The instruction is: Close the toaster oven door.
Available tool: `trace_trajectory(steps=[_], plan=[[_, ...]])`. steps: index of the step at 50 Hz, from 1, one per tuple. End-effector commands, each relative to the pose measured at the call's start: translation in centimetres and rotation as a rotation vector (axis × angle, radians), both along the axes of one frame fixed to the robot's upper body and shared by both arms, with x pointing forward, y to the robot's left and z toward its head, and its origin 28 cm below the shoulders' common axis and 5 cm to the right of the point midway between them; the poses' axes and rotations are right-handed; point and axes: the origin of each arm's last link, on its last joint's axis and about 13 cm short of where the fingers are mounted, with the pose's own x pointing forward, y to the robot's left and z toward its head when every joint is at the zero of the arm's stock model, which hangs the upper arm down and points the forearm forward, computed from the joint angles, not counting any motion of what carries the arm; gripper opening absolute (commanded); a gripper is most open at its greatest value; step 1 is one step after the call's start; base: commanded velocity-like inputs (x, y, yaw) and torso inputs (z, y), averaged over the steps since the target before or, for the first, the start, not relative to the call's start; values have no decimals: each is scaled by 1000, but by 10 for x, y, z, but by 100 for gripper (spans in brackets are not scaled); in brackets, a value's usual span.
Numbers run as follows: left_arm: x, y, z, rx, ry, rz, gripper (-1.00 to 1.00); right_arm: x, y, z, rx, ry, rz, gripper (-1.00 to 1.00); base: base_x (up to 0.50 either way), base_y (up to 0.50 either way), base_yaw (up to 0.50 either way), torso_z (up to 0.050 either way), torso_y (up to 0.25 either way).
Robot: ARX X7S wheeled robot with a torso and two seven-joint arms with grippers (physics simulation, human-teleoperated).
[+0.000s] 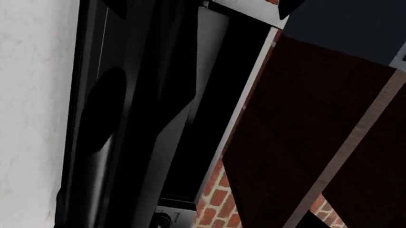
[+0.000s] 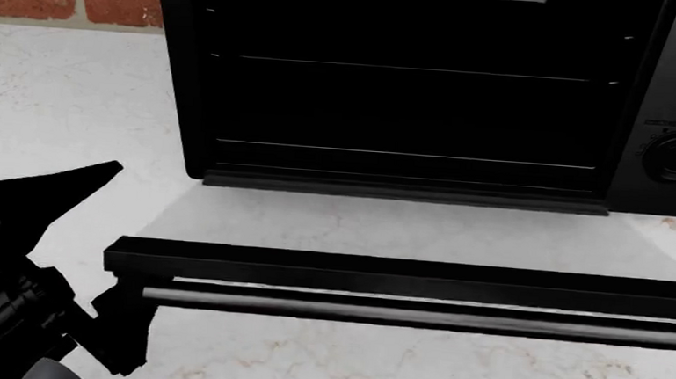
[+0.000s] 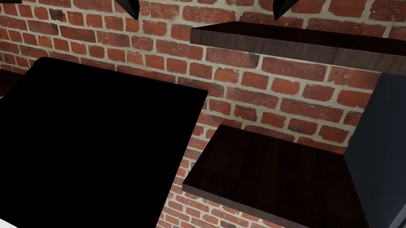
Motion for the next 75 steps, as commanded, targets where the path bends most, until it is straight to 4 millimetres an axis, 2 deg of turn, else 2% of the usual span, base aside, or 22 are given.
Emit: trace_trajectory(steps=[1,6,12,19,25,30,38,47,53,60,75], plan=[[-9,-30,-5,-294,-6,94,100,-2,0,3,-2,-6,-1,100,0,0,0,0,0],[-19,-50,-8,-518,85,159,100,-2,0,3,-3,-6,-1,100,0,0,-1,0,0],[-36,-72,4,-635,262,164,100,-5,-1,4,2,-18,-1,100,0,0,-1,0,2],[-39,-83,13,-775,354,231,100,-8,-2,5,5,-23,-2,100,0,0,0,0,1],[-33,-96,25,-966,517,253,100,-9,-2,6,8,-29,0,100,0,0,0,0,0],[-18,-93,28,-1044,635,256,100,-12,-4,6,11,-35,-4,100,0,0,0,0,0],[7,-96,29,-1019,663,274,100,-15,-5,9,11,-43,-11,100,0,0,0,1,0],[29,-107,36,-1051,597,297,100,-16,-6,8,18,-41,-13,100,0,0,0,0,0],[46,-110,38,-1081,489,313,100,-17,-7,7,16,-39,-16,100,0,0,0,0,0],[65,-115,26,-1055,481,351,100,-19,-7,8,12,-38,-24,100,0,0,0,0,0],[105,-127,23,-988,400,423,100,-23,-10,10,14,-41,-38,100,1,0,0,0,0]])
